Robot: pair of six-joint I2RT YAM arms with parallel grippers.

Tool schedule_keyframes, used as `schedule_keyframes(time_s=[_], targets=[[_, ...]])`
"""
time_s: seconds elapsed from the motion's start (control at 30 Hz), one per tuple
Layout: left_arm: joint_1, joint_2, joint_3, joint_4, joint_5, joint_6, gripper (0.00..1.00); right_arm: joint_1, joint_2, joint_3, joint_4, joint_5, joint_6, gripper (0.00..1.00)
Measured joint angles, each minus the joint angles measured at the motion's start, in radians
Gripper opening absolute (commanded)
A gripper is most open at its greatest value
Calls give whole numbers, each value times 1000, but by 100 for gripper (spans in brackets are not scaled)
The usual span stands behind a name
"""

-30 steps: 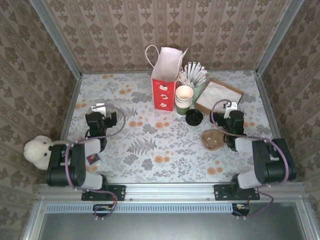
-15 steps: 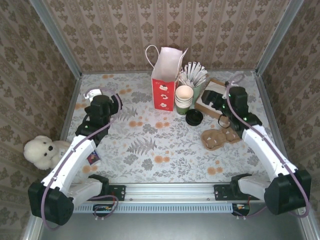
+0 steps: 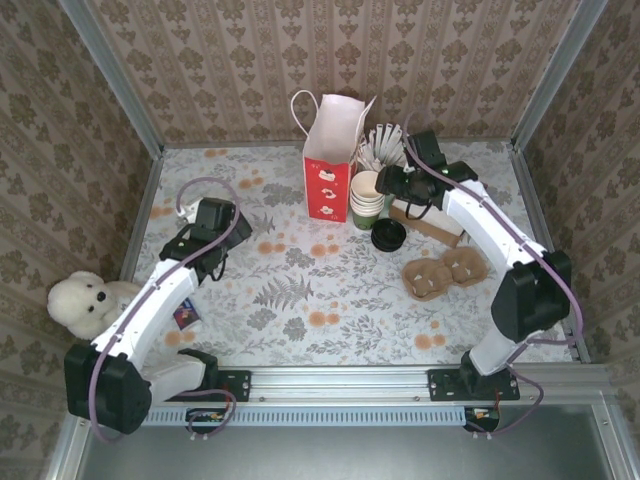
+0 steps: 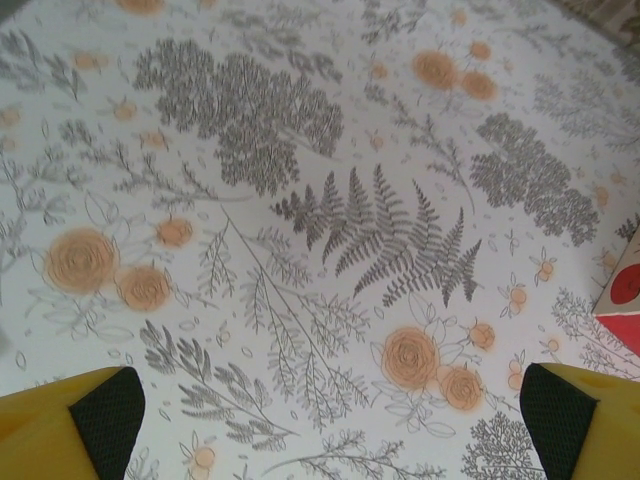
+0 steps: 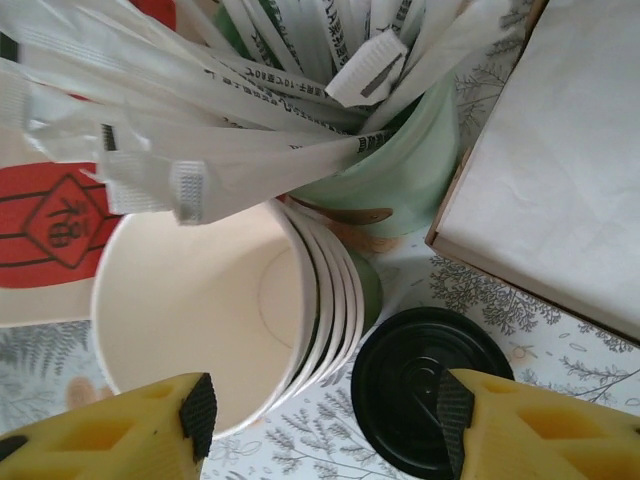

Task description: Pack the takeout coffee

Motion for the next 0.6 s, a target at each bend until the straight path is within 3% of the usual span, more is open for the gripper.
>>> schedule_keyframes(time_s=[0.3,0.6], targets=[[18,133,73,-26,93,-15,100,23,115,158,-100,17,-30,37],[37,183,82,11,173,58,100,27,195,231,-159,56,-58,29]])
